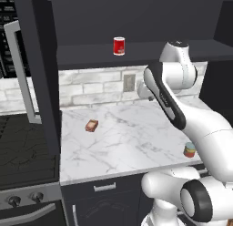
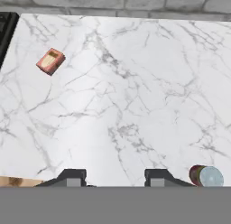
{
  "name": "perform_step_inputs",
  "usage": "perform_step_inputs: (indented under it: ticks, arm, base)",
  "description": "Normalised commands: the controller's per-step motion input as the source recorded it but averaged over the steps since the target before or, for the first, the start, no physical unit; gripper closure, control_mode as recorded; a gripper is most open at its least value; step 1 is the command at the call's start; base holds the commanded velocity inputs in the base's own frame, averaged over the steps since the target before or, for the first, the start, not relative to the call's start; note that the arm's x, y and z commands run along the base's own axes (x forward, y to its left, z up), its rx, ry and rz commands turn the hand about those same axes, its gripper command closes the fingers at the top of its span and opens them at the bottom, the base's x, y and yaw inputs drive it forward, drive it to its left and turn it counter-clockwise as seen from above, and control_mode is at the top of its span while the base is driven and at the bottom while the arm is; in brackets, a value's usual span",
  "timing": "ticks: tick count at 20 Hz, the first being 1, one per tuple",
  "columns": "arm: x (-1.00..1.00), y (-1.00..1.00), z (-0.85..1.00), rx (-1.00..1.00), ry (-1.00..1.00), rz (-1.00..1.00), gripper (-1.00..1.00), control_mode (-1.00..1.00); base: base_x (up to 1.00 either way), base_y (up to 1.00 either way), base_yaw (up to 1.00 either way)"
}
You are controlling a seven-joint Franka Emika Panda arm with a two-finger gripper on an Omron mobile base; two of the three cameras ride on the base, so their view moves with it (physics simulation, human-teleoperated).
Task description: Restock the canned food cabinet by taking the new fresh canned food from the counter and placing it in the cabinet. Then, take the old canned food from the cabinet and place it on the counter.
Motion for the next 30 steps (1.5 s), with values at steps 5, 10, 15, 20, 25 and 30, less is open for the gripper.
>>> perform_step_inputs:
  ticks: [5,10,15,20,25,30]
  arm:
    - [-0.17,-0.08,0.0,0.0,-0.01,-0.01,-1.0,-1.0]
    - [-0.45,-0.75,-0.17,0.0,0.0,-0.17,-1.0,-1.0]
    - [-0.28,-1.0,-0.55,0.0,0.04,-0.26,-1.0,-1.0]
    - [0.0,-0.99,-0.64,0.0,0.15,-0.3,-1.0,-1.0]
    - [0.0,-0.66,-0.69,0.0,0.21,-0.27,-1.0,-1.0]
    - [0.01,-0.22,-0.45,0.0,0.21,-0.19,-1.0,-1.0]
  base:
    - [0.0,0.0,0.0]
    - [0.0,0.0,0.0]
    - [0.0,0.0,0.0]
    - [0.0,0.0,0.0]
    - [0.0,0.0,0.0]
    - [0.0,0.0,0.0]
